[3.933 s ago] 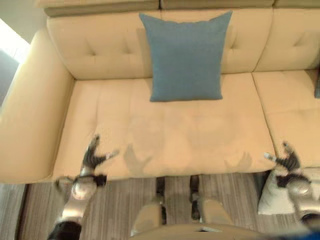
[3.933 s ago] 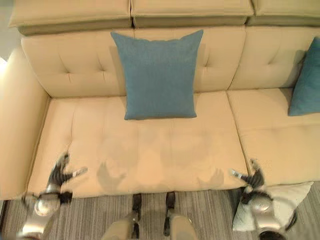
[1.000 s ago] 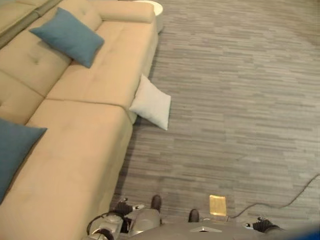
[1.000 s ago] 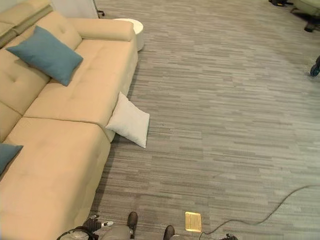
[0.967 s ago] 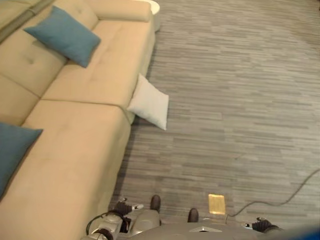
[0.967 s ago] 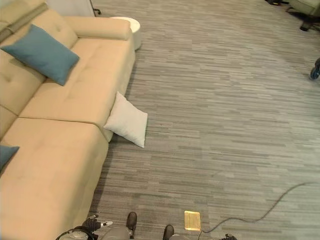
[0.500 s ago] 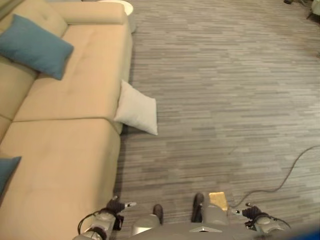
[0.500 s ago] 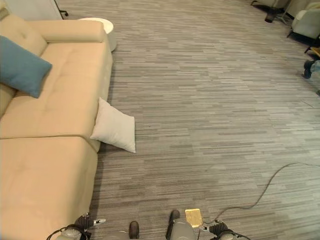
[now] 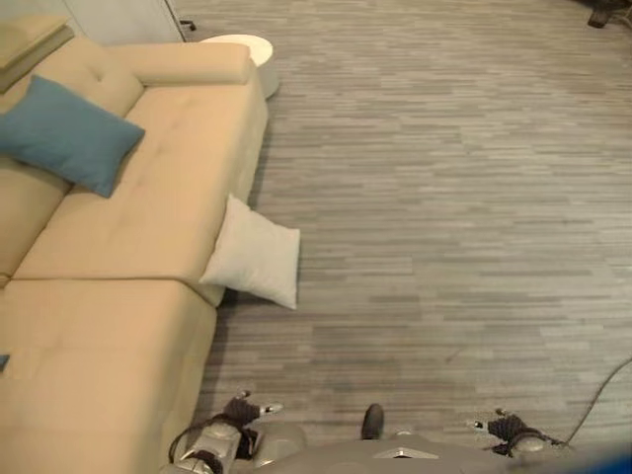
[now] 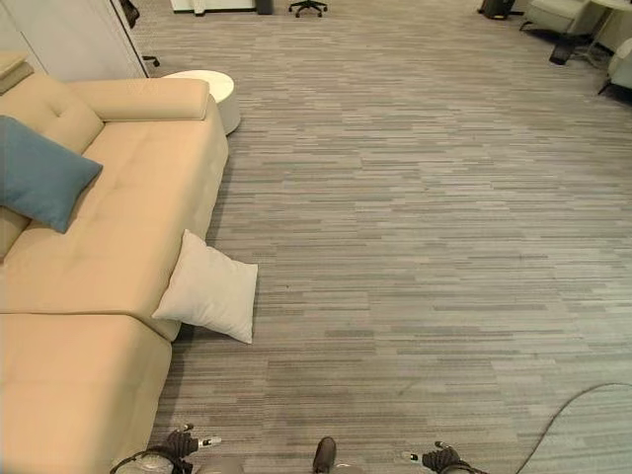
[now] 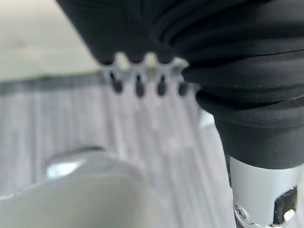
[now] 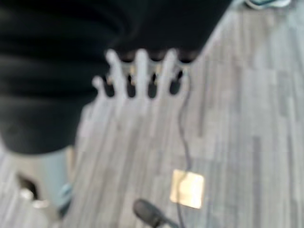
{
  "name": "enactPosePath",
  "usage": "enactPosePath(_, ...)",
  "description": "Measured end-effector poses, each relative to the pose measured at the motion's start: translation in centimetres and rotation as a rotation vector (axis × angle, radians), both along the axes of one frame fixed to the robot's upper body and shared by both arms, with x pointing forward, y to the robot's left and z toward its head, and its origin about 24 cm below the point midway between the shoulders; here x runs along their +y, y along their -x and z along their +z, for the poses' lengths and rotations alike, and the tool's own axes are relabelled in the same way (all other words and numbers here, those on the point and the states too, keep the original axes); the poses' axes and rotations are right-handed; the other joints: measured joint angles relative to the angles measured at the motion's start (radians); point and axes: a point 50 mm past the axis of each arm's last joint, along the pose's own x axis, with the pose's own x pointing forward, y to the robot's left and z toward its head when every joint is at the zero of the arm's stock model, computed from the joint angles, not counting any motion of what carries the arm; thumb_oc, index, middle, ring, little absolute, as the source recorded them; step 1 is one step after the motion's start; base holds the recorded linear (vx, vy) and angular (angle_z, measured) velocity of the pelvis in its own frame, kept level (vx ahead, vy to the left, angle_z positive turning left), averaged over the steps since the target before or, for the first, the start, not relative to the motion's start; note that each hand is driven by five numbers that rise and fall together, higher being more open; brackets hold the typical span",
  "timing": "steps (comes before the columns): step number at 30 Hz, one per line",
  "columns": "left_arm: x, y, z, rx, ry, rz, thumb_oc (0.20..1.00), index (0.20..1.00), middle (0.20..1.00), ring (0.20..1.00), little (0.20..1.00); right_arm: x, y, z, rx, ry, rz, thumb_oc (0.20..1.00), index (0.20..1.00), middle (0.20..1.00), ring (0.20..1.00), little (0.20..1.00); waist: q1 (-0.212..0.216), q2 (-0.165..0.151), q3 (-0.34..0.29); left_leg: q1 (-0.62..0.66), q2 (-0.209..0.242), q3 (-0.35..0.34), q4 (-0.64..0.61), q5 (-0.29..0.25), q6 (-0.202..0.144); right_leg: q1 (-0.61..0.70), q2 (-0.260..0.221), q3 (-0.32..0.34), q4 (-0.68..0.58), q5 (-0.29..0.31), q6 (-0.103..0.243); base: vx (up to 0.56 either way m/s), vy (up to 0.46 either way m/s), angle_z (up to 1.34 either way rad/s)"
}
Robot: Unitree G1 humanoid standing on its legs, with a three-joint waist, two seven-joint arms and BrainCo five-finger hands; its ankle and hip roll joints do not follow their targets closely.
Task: Pick up all the scattered cushions and arrange them neatly on the sofa.
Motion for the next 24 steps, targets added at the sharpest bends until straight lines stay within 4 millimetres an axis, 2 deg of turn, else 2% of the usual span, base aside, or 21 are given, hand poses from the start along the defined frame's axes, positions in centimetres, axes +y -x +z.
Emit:
enactPosePath(1, -0.1, -0.4, 0.1, -0.008, 0.004, -0.006, 1.0, 1.0, 1.0, 1.0, 1.0, -0.1, 0.2, -0.1, 0.013, 0.002, -0.004, 1.0, 1.0, 1.0, 1.0, 1.0, 0.006, 0.008, 0.015, -0.006, -0.01, 0.038, -0.104, 0.06, 0.0, 0.018, 0.008, -0.006, 0.0, -0.012, 0.01, 0.24, -0.015, 0.07)
enactPosePath(3, -0.1, 0.2, -0.1, 0.01, 0.005, -0.007, 1.0, 1.0, 1.0, 1.0, 1.0, 0.0, 0.1, -0.1, 0.009, 0.003, -0.005, 1.0, 1.0, 1.0, 1.0, 1.0, 0.005, 0.032, 0.025, -0.042, 0.008, 0.114, -0.175, 0.153, -0.003, 0.052, 0.039, -0.02, 0.0, -0.04, 0.0, 0.24, 0.013, 0.04)
enactPosePath(4, -0.2, 0.4, -0.2, 0.015, 0.007, -0.002, 1.0, 1.0, 1.0, 1.0, 1.0, 0.1, 0.5, -0.2, 0.017, 0.001, -0.009, 1.0, 1.0, 1.0, 1.0, 1.0, 0.006, 0.039, 0.03, -0.056, 0.01, 0.116, -0.169, 0.175, -0.004, 0.066, 0.051, -0.02, 0.0, -0.053, -0.002, 0.18, 0.03, -0.1)
enactPosePath(7, -0.1, 1.9, -0.5, 0.047, 0.01, 0.019, 1.0, 1.0, 1.0, 1.0, 1.0, 0.1, 1.2, -0.3, 0.035, 0.0, -0.013, 1.0, 1.0, 1.0, 1.0, 1.0, 0.021, 0.051, 0.011, -0.04, 0.009, 0.09, -0.134, 0.202, 0.032, 0.107, 0.062, 0.028, 0.006, -0.075, 0.011, 0.25, 0.073, -0.48)
enactPosePath(8, -0.1, 2.3, -0.7, 0.06, 0.013, 0.024, 1.0, 1.0, 1.0, 1.0, 1.0, 0.0, 1.2, -0.3, 0.035, 0.003, -0.015, 1.0, 1.0, 1.0, 1.0, 1.0, 0.015, 0.059, 0.007, -0.007, -0.005, 0.078, -0.139, 0.198, 0.055, 0.131, 0.061, 0.039, 0.007, -0.093, 0.033, 0.29, 0.128, -0.27)
enactPosePath(9, -0.1, 2.6, -0.7, 0.068, 0.013, 0.028, 1.0, 1.0, 1.0, 1.0, 1.0, 0.1, 1.5, -0.4, 0.044, -0.001, -0.018, 1.0, 1.0, 1.0, 1.0, 1.0, 0.003, 0.055, 0.007, 0.032, -0.016, 0.077, -0.171, 0.195, 0.124, 0.15, 0.047, 0.041, 0.019, -0.106, 0.051, 0.22, 0.133, -0.17)
enactPosePath(10, -0.3, 2.6, -0.8, 0.067, 0.017, 0.027, 1.0, 1.0, 1.0, 1.0, 1.0, 0.1, 2.1, -0.5, 0.059, -0.003, -0.023, 1.0, 1.0, 1.0, 1.0, 1.0, 0.003, 0.055, 0.009, 0.072, -0.023, 0.083, -0.206, 0.195, 0.141, 0.146, 0.032, 0.046, 0.066, -0.122, 0.074, 0.21, 0.148, -0.14)
enactPosePath(12, -0.3, 1.9, -0.6, 0.053, 0.016, 0.016, 1.0, 1.0, 1.0, 1.0, 1.0, 0.2, 2.1, -0.6, 0.064, -0.007, -0.015, 1.0, 1.0, 1.0, 1.0, 1.0, 0.006, 0.08, 0.013, 0.125, -0.018, 0.09, -0.231, 0.175, 0.169, 0.076, 0.009, 0.05, 0.286, -0.164, 0.133, 0.14, 0.1, -0.2)
enactPosePath(13, -0.1, 1.4, -0.4, 0.039, 0.011, 0.013, 1.0, 1.0, 1.0, 1.0, 1.0, 0.2, 2.0, -0.5, 0.061, -0.011, -0.011, 1.0, 1.0, 1.0, 1.0, 1.0, 0.005, 0.091, 0.013, 0.148, -0.013, 0.09, -0.23, 0.159, 0.178, -0.011, -0.02, 0.048, 0.501, -0.192, 0.159, 0.16, 0.062, -0.03)
enactPosePath(14, 0.2, 0.8, -0.2, 0.025, 0.0, 0.009, 1.0, 1.0, 1.0, 1.0, 1.0, 0.4, 1.8, -0.5, 0.051, -0.018, -0.005, 1.0, 1.0, 1.0, 1.0, 1.0, 0.002, 0.084, 0.01, 0.167, -0.027, 0.09, -0.228, 0.142, 0.181, -0.091, -0.063, 0.047, 0.676, -0.203, 0.176, 0.19, 0.04, 0.26)
enactPosePath(15, 0.7, -0.7, 0.4, -0.011, -0.017, -0.01, 1.0, 1.0, 1.0, 1.0, 1.0, 0.6, 1.6, -0.6, 0.044, -0.025, 0.002, 1.0, 1.0, 1.0, 1.0, 1.0, -0.001, 0.067, 0.005, 0.196, -0.068, 0.074, -0.223, 0.108, 0.2, -0.173, -0.128, 0.068, 0.785, -0.221, 0.19, 0.32, 0.014, 0.38)
enactPosePath(16, 0.7, -1.1, 0.5, -0.016, -0.024, -0.027, 1.0, 1.0, 1.0, 1.0, 1.0, 0.6, 1.4, -0.5, 0.041, -0.024, 0.003, 1.0, 1.0, 1.0, 1.0, 1.0, 0.002, 0.056, 0.008, 0.216, -0.076, 0.07, -0.226, 0.104, 0.207, -0.196, -0.146, 0.076, 0.788, -0.232, 0.173, 0.21, -0.019, 0.45)
enactPosePath(18, 0.6, -2.4, 0.9, -0.048, -0.027, -0.047, 1.0, 1.0, 1.0, 1.0, 1.0, 0.6, 0.4, -0.3, 0.006, -0.026, 0.013, 1.0, 1.0, 1.0, 1.0, 1.0, 0.002, 0.068, 0.013, 0.235, -0.071, 0.052, -0.225, 0.072, 0.196, -0.253, -0.151, 0.074, 0.694, -0.228, 0.17, 0.19, -0.081, 0.19)
enactPosePath(19, 0.7, -2.2, 0.9, -0.041, -0.028, -0.04, 1.0, 1.0, 1.0, 1.0, 1.0, 0.8, -0.2, -0.2, -0.009, -0.028, 0.018, 1.0, 1.0, 1.0, 1.0, 1.0, 0.005, 0.071, 0.017, 0.247, -0.071, 0.047, -0.225, 0.067, 0.194, -0.27, -0.15, 0.072, 0.624, -0.215, 0.166, 0.22, -0.124, 0.12)
enactPosePath(21, 0.8, -1.7, 0.7, -0.032, -0.028, -0.033, 1.0, 1.0, 1.0, 1.0, 1.0, 0.9, -0.6, -0.1, -0.024, -0.03, 0.024, 1.0, 1.0, 1.0, 1.0, 1.0, 0.001, 0.069, 0.018, 0.266, -0.067, 0.038, -0.225, 0.051, 0.186, -0.29, -0.146, 0.075, 0.491, -0.158, 0.173, 0.22, -0.121, 0.22)
enactPosePath(23, 0.9, -0.8, 0.4, -0.009, -0.028, -0.027, 1.0, 1.0, 1.0, 1.0, 1.0, 1.0, -1.0, 0.0, -0.035, -0.032, 0.027, 1.0, 1.0, 1.0, 1.0, 1.0, 0.0, 0.056, 0.017, 0.29, -0.066, 0.021, -0.227, 0.025, 0.165, -0.304, -0.137, 0.087, 0.363, -0.075, 0.186, 0.31, -0.166, 0.27)
enactPosePath(24, 1.0, -0.1, 0.2, 0.011, -0.028, -0.018, 1.0, 1.0, 1.0, 1.0, 1.0, 1.0, -1.0, 0.0, -0.034, -0.032, 0.026, 1.0, 1.0, 1.0, 1.0, 1.0, -0.004, 0.052, 0.014, 0.308, -0.058, -0.008, -0.227, -0.002, 0.156, -0.304, -0.106, 0.156, 0.23, 0.002, 0.182, 0.26, -0.14, 0.42)
